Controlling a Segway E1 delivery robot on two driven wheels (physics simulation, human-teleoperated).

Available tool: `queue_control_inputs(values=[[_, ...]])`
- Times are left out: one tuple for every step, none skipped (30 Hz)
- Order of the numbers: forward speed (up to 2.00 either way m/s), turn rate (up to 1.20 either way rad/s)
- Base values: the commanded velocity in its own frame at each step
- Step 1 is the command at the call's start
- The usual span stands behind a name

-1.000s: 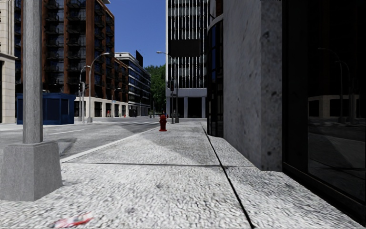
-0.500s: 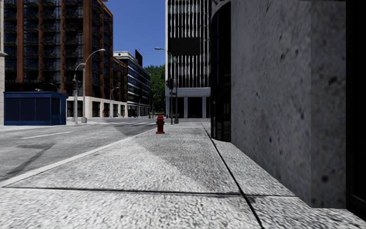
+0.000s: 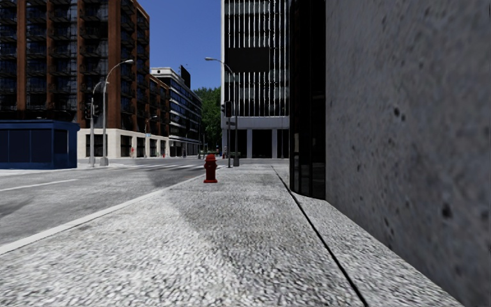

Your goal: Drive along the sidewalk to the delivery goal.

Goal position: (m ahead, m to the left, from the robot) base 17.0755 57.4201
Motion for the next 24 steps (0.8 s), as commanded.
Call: queue_control_inputs(values=[[2.0, 0.0], [2.0, 0.0], [2.0, 0.0], [2.0, 0.0], [2.0, 0.0], [2.0, 0.0], [2.0, 0.0], [2.0, 0.0], [2.0, 0.0], [2.0, 0.0], [2.0, 0.0], [2.0, 0.0], [2.0, 0.0], [2.0, 0.0], [2.0, 0.0], [2.0, 0.0], [2.0, -0.02], [2.0, -0.07], [2.0, -0.1], [2.0, -0.11], [2.0, -0.11], [2.0, -0.12], [2.0, -0.12], [2.0, -0.12]])
